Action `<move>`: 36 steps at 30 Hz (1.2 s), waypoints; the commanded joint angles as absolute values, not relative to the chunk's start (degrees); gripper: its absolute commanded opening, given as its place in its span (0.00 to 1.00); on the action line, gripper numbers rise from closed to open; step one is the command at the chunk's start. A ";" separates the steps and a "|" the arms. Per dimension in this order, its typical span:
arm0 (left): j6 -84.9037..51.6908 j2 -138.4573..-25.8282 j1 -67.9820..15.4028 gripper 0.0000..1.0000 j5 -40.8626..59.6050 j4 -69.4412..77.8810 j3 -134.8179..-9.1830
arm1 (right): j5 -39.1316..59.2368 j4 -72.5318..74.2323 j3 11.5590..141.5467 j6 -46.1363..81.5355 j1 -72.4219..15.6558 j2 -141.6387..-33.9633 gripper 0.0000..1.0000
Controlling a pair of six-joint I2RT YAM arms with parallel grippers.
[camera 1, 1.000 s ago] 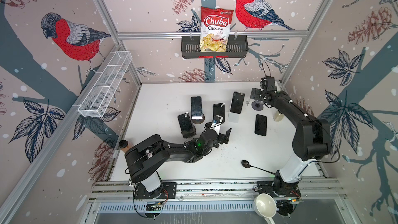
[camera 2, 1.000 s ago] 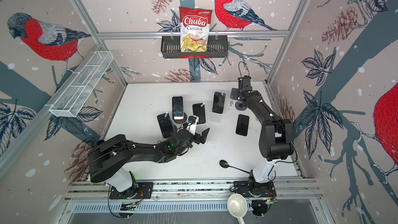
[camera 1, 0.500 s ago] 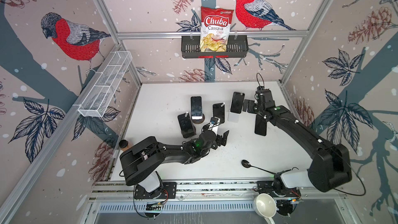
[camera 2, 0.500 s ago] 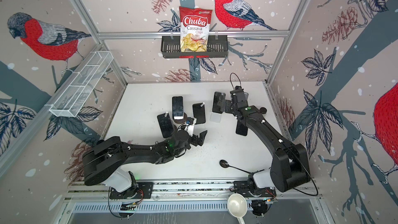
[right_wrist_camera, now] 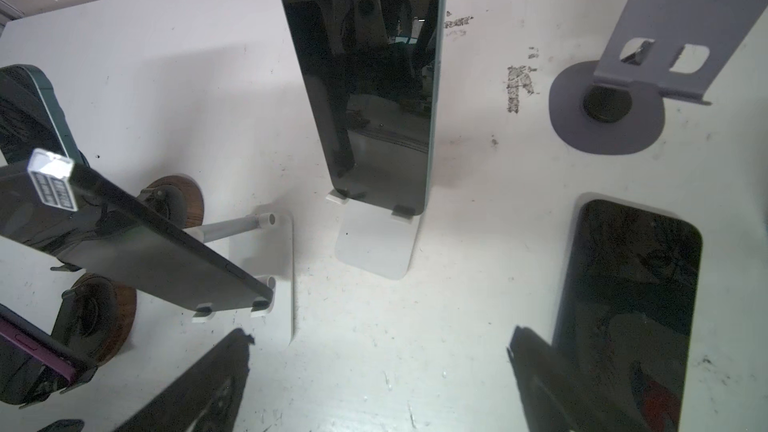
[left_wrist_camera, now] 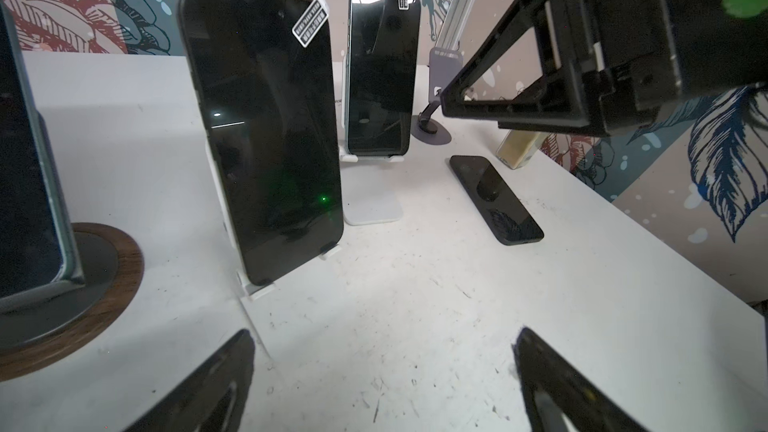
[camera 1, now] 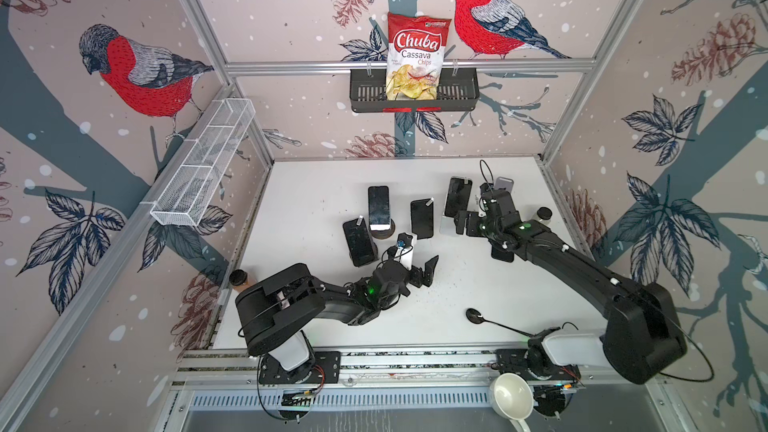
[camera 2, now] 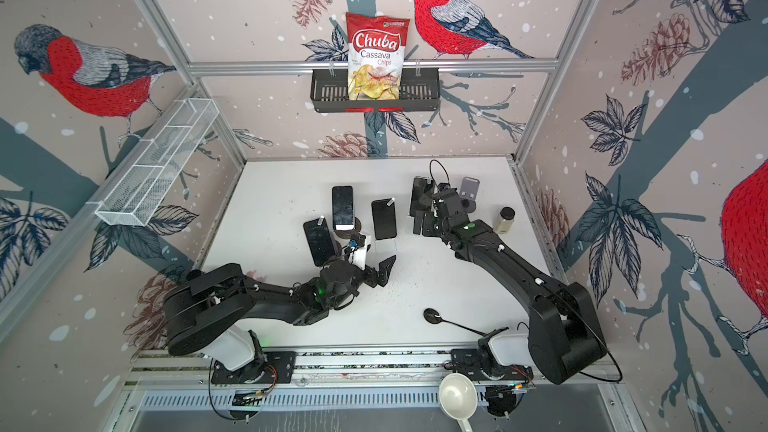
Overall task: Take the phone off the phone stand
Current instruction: 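Move the right gripper over the teal-edged phone on the white stand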
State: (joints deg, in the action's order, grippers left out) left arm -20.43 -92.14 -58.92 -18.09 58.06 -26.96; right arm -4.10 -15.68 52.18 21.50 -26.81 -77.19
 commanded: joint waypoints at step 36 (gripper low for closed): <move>-11.27 -96.33 -58.80 0.96 -14.89 71.42 -28.16 | -9.47 -5.09 55.95 22.41 -27.08 -91.17 0.99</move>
State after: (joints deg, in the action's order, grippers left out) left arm -12.45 -96.07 -58.92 -16.49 68.69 -27.59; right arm -9.87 -6.46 55.05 23.44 -26.96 -90.61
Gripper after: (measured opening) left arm 0.963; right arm 0.993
